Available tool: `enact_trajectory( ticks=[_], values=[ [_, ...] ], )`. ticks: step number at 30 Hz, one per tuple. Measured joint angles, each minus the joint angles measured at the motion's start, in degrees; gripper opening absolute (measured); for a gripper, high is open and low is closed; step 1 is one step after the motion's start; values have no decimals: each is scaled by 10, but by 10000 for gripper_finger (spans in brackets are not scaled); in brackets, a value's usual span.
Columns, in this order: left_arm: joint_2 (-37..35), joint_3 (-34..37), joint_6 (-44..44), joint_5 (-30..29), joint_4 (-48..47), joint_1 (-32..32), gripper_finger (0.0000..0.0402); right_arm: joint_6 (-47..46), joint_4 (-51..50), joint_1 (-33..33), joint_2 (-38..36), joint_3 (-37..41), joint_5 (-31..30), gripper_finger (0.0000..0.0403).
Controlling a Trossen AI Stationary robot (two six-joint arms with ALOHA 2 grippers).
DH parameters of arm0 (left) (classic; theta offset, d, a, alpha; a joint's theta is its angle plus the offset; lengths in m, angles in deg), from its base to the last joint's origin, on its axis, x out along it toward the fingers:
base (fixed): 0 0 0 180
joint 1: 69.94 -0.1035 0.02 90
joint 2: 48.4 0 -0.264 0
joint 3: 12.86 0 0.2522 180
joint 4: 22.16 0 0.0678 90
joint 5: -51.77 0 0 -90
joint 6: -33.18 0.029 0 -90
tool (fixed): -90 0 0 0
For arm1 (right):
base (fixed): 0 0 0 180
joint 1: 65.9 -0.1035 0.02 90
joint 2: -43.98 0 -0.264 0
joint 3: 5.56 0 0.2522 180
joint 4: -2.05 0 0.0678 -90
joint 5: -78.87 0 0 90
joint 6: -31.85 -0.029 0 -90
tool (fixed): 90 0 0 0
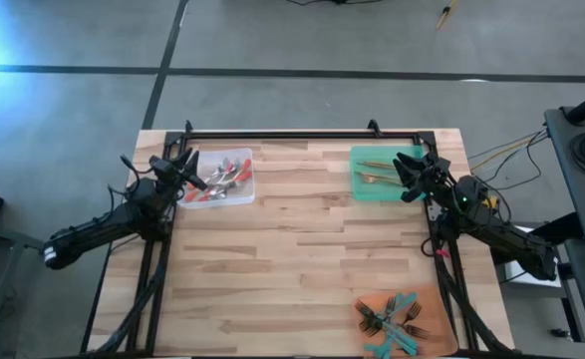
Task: Sort silverware by color (type)
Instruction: Return to Home Position
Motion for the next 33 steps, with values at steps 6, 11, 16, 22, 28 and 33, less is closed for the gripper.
enact_trajectory(
  ticks=[6, 11, 16, 22, 28, 33],
  values=[
    [25, -3, 0, 0, -4, -4, 98, 0, 0, 0, 0, 0, 0, 146],
    [38, -5, 0, 0, -4, -4, 97, 0, 0, 0, 0, 0, 0, 146],
    [49, -5, 0, 0, -3, -4, 97, 0, 0, 0, 0, 0, 0, 146],
    [60, -5, 0, 0, -3, -4, 97, 0, 0, 0, 0, 0, 0, 146],
    [70, -6, 0, 0, -3, -4, 97, 0, 0, 0, 0, 0, 0, 146],
    [77, -6, 0, 0, -3, -4, 97, 0, 0, 0, 0, 0, 0, 146]
  ],
)
